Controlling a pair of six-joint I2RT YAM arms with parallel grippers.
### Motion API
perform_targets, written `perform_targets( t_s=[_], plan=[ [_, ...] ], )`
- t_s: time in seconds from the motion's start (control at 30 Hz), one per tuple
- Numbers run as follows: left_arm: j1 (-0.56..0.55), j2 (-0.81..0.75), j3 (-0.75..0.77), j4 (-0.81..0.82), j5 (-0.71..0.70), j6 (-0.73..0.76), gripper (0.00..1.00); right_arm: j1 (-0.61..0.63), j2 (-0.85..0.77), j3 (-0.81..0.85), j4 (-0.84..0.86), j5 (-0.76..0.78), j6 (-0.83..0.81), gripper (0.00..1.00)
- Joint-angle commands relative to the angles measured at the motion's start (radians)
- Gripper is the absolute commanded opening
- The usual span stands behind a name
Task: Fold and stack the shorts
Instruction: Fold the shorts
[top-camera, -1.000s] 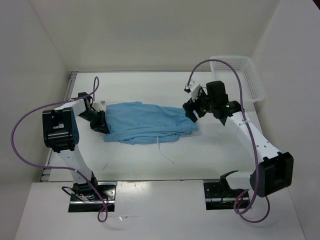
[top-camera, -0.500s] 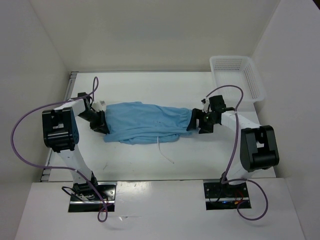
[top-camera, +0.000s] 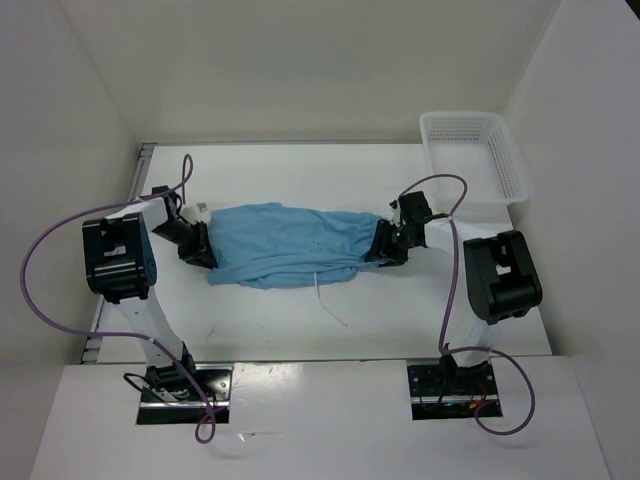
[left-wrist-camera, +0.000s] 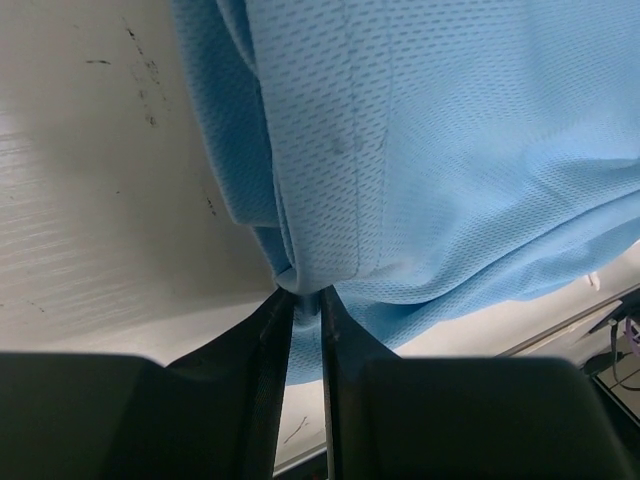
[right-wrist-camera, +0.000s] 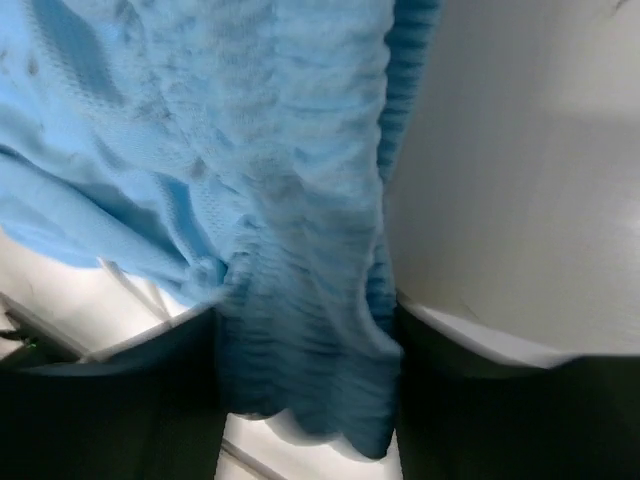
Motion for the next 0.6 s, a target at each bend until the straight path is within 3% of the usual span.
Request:
perform_targets(
  t_s=[0.0,0.1,0.17,0.33,0.57],
  plan=[
    [0.021,0.063,-0.018,0.005,-0.094,0.031,0.26,0.006,0.066,0.004,-0.001,0.136,0.021,0.42],
    [0.021,0.063,-0.009,-0.005,-0.094,0.031,0.26,0.006,0.076,0.004,-0.001,0.140,-0.013,0.12],
    [0.021,0.063,-0.009,-0.005,-0.094,0.031,0.26,0.006,0.065,0.004,-0.001,0.140,-0.048,0.02],
    [0.021,0.053,0.024,-0.005,-0.094,0.031,0.26,0.006,0.011,0.110,-0.049,0.311,-0.189,0.00],
    [0.012,0.032,0.105,-0.025,0.015,0.031,0.32,-0.034,-0.056,0.165,-0.059,0.374,-0.370,0.00]
  ],
)
